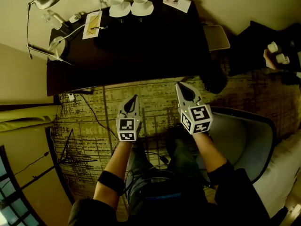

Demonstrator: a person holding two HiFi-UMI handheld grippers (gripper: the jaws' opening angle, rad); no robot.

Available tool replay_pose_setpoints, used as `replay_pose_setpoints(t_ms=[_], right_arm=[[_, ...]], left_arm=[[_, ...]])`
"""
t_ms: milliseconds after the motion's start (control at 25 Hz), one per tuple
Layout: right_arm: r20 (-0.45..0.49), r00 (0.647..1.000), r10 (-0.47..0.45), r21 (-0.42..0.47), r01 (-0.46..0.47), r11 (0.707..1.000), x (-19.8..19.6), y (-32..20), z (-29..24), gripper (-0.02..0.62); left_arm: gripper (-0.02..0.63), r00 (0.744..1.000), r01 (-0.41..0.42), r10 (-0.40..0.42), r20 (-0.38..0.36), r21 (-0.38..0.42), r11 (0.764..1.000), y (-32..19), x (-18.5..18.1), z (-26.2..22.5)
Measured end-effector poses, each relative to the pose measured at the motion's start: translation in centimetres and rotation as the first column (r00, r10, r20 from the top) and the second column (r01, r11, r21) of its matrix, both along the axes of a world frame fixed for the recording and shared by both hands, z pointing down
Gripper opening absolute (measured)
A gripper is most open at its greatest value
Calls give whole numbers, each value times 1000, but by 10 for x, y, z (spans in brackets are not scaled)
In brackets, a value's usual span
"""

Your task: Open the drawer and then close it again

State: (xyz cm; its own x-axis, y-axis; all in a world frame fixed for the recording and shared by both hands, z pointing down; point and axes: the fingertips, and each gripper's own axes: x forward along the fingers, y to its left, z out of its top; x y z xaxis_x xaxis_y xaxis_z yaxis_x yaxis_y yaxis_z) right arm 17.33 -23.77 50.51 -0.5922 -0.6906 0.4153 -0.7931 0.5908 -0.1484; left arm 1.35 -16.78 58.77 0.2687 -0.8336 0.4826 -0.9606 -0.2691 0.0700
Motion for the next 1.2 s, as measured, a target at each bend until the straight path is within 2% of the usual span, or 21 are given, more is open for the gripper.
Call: replay_pose_setpoints(t_ms=[160, 360, 640, 1040, 1200], right_arm=[[20, 999, -28, 21, 27, 999, -11, 20, -40, 0], [33, 997, -71, 74, 68, 995, -18, 45, -85, 0], [57, 996, -64, 102, 57, 993, -17, 71, -122, 0], [37, 997, -65, 107, 61, 992, -15, 87, -132, 0], [26, 998, -64, 117, 60, 991, -16, 85, -131, 0]], left_arm=[[0, 1000, -7, 8, -7, 51, 999, 20, -14, -72], [0, 1000, 5, -4, -6, 90, 996, 51, -29, -137], [0, 997, 80, -78, -23, 161, 984, 80, -60, -207], [0, 991, 130, -119, -62, 232, 964, 102, -87, -244], [0, 993, 122, -119, -26, 258, 958, 111, -92, -249]])
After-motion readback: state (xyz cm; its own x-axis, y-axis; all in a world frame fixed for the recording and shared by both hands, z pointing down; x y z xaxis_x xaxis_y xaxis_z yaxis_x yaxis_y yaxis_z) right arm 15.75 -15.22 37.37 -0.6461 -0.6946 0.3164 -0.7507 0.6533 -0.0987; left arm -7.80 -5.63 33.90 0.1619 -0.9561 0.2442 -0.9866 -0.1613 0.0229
